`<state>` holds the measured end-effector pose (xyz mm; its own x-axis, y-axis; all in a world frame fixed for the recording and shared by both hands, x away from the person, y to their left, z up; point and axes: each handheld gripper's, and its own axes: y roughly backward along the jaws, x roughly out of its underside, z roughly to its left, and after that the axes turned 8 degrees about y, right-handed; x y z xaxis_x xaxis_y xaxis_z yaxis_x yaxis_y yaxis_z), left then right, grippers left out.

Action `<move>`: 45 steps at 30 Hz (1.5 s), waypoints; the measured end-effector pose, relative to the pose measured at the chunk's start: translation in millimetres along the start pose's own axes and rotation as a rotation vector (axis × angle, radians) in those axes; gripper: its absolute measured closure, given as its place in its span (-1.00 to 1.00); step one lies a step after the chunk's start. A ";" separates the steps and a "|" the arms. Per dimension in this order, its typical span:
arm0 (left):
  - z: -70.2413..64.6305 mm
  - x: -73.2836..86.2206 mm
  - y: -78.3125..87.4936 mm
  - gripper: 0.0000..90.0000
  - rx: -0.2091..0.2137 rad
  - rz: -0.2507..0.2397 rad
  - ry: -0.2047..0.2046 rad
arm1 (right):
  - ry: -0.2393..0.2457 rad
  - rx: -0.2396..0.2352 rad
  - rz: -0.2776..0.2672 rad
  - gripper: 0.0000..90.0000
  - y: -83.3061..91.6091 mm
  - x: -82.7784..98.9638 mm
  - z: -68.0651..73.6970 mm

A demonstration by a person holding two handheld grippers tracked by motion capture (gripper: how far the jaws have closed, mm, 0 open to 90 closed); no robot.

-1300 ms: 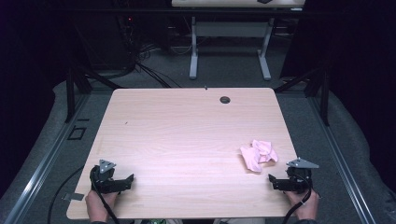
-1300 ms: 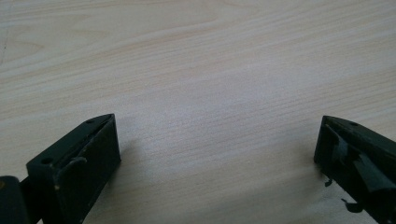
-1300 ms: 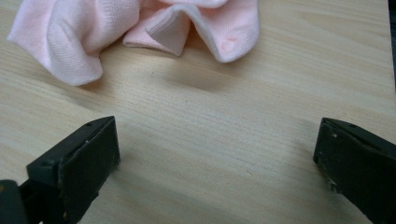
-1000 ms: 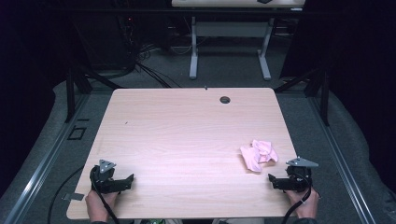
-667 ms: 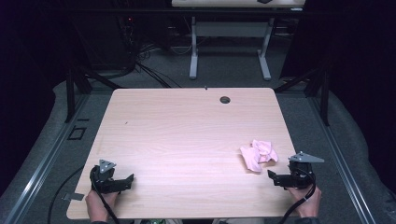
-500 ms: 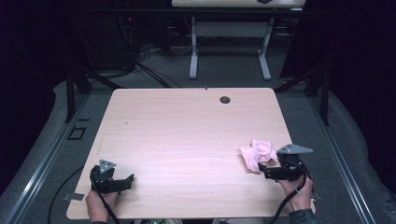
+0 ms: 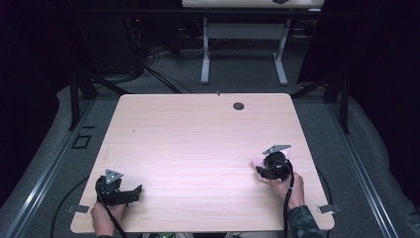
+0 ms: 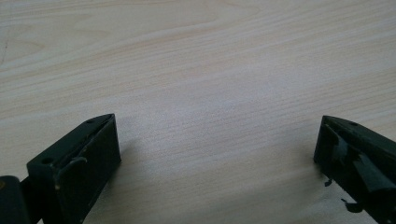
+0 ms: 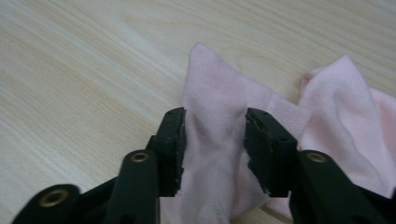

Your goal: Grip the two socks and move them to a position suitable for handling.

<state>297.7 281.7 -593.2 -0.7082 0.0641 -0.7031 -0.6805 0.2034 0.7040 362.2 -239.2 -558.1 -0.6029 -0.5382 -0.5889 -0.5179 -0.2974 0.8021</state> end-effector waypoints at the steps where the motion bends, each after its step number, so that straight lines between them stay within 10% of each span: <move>1: 0.0 0.0 0.0 -1.00 0.000 0.000 0.000 | 0.002 0.003 0.004 0.46 -1.1 0.3 1.2; 8: 0.1 -0.1 -0.1 -1.00 -0.001 -0.001 0.001 | -0.025 -0.012 -0.028 0.87 -0.5 3.3 -1.1; 14: 0.0 -0.1 -0.1 -1.00 -0.002 -0.001 0.002 | -0.038 -0.085 -0.167 0.94 38.1 -9.5 10.1; 21: 0.0 -0.1 -0.1 -1.00 -0.002 -0.001 0.003 | 0.026 -0.306 -0.313 0.94 71.3 -31.3 53.4; 26: 0.1 -0.1 -0.1 -1.00 -0.002 -0.001 0.003 | 0.070 -0.420 -0.312 0.94 65.0 -35.7 78.1; 33: 0.1 -0.1 -0.1 -1.00 -0.002 -0.001 0.002 | 0.091 -0.280 -0.105 0.65 13.6 -13.6 85.3; 41: 0.1 -0.2 -0.1 -1.00 -0.002 0.000 0.002 | 0.005 -0.246 -0.198 0.03 33.7 -1.6 60.8; 45: 0.1 -0.2 -0.1 -1.00 -0.002 0.000 0.002 | 0.059 -0.247 -0.120 0.05 17.9 -5.5 76.4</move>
<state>297.9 281.7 -593.1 -0.7083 0.0619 -0.7032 -0.6811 0.2015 0.7039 309.8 -181.3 -548.1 -0.5058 -0.5305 -0.6802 -0.4154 -0.5413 0.7310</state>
